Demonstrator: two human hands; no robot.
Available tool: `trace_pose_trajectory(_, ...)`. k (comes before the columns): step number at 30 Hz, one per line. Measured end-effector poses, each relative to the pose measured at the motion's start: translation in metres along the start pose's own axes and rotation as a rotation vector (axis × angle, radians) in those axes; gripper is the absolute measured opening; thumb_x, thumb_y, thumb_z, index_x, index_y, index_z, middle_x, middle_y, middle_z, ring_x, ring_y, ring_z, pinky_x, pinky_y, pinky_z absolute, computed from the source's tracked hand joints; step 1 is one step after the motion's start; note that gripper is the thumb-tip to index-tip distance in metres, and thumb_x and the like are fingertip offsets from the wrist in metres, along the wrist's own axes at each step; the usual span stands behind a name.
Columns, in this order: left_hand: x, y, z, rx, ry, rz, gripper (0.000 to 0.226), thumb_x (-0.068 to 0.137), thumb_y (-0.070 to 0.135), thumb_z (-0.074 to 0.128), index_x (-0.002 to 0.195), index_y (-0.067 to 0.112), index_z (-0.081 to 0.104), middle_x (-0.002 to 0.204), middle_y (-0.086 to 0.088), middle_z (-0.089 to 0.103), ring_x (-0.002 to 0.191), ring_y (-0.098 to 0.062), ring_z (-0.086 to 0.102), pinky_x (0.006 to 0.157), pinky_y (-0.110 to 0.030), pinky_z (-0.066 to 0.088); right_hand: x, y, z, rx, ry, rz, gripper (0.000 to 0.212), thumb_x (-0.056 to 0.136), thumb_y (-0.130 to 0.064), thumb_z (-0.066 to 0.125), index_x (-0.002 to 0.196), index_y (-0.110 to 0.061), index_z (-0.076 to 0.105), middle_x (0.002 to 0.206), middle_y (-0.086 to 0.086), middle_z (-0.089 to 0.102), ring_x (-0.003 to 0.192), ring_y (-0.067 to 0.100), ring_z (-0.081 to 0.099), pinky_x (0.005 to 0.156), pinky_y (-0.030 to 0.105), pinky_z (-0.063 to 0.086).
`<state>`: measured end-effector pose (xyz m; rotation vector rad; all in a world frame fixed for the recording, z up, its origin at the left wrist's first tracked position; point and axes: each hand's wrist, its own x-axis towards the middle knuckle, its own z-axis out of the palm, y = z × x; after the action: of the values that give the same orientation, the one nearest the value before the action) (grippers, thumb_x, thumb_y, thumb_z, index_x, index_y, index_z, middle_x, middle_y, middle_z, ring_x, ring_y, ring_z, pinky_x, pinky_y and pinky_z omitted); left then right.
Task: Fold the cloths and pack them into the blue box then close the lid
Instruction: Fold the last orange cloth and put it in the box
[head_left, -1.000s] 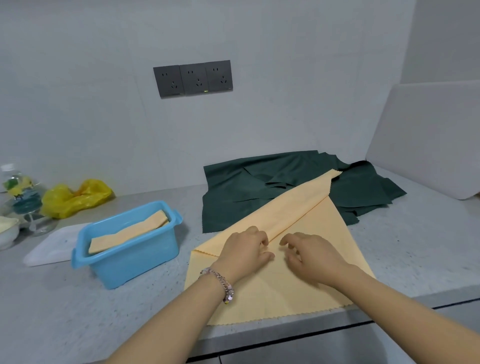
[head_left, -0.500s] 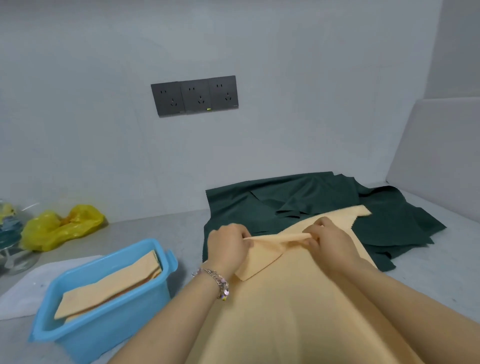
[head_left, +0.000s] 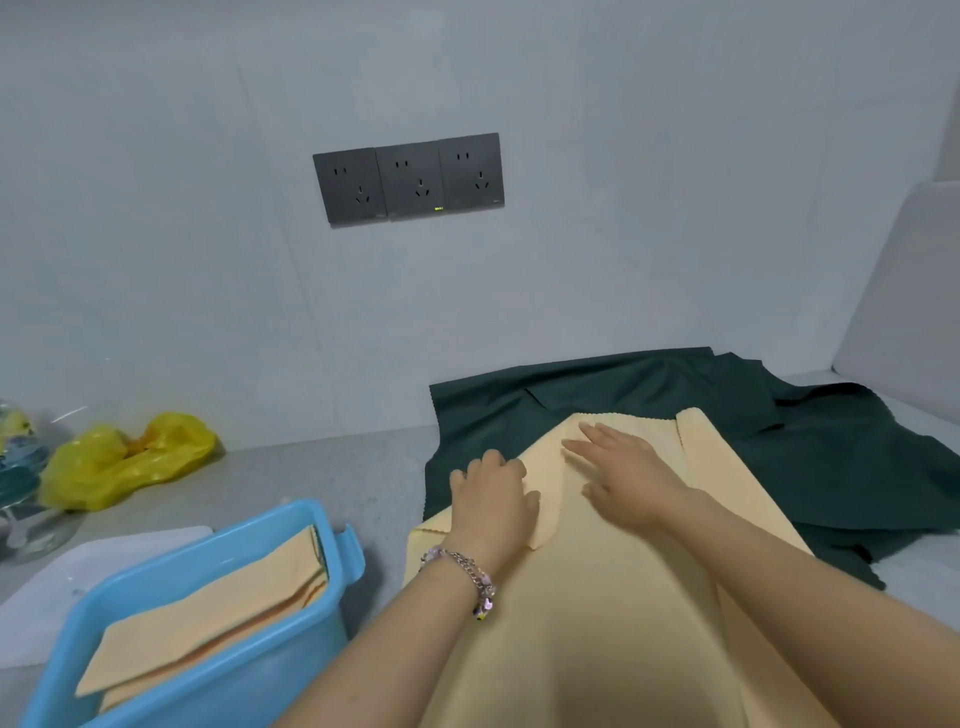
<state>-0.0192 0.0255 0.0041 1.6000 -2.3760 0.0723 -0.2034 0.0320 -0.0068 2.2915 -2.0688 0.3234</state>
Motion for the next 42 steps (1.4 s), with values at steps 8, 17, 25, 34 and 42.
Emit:
trace_pose_trajectory(8,-0.013,0.002,0.022,0.011,-0.062,-0.005,0.028,0.091,0.031,0.052,0.113,0.016,0.058,0.118,-0.005,0.051,0.111,-0.024,0.044,0.092,-0.032,0.035,-0.047,-0.006,0.007,0.051,-0.066,0.022,0.043,0.094,-0.044,0.038,0.134,-0.026,0.045,0.133,-0.005,0.05,0.127,0.023,0.04,0.105,0.036,0.025)
trace_pose_trajectory(17,0.03,-0.017,-0.026,-0.479,0.307,-0.43,0.032,0.093,0.012,0.046,0.124,0.009,0.052,0.131,-0.012,0.04,0.097,-0.034,0.057,0.08,-0.038,0.046,-0.045,-0.013,0.005,0.155,0.056,0.061,0.044,0.096,-0.039,0.04,0.137,-0.026,0.043,0.136,-0.007,0.048,0.131,0.019,0.036,0.108,0.03,0.017)
trace_pose_trajectory(25,-0.012,0.024,0.013,-0.363,0.015,-0.22,0.048,0.091,0.011,0.04,0.139,0.015,0.036,0.144,-0.01,0.028,0.122,-0.029,0.043,0.097,-0.037,0.037,-0.078,-0.019,0.013,0.006,0.013,0.218,0.046,0.095,-0.042,0.035,0.138,-0.024,0.039,0.148,0.004,0.031,0.136,0.024,0.022,0.112,0.035,0.01)
trace_pose_trajectory(34,-0.084,0.077,0.024,-0.338,-0.079,-0.07,0.043,0.09,0.02,0.042,0.133,0.015,0.043,0.132,-0.008,0.039,0.118,-0.027,0.045,0.096,-0.034,0.035,-0.162,-0.03,0.008,-0.106,-0.083,0.43,0.056,0.092,-0.055,0.03,0.136,-0.021,0.033,0.14,0.008,0.037,0.122,0.03,0.035,0.097,0.037,0.029)
trace_pose_trajectory(42,-0.134,0.097,0.043,-0.232,-0.217,0.039,0.051,0.098,0.034,0.032,0.146,0.02,0.029,0.156,-0.016,0.013,0.145,-0.024,0.003,0.116,-0.045,-0.002,-0.204,-0.025,0.005,0.147,0.078,0.478,0.034,0.097,-0.038,0.042,0.12,-0.019,0.057,0.118,0.001,0.052,0.11,0.02,0.043,0.083,0.029,0.039)
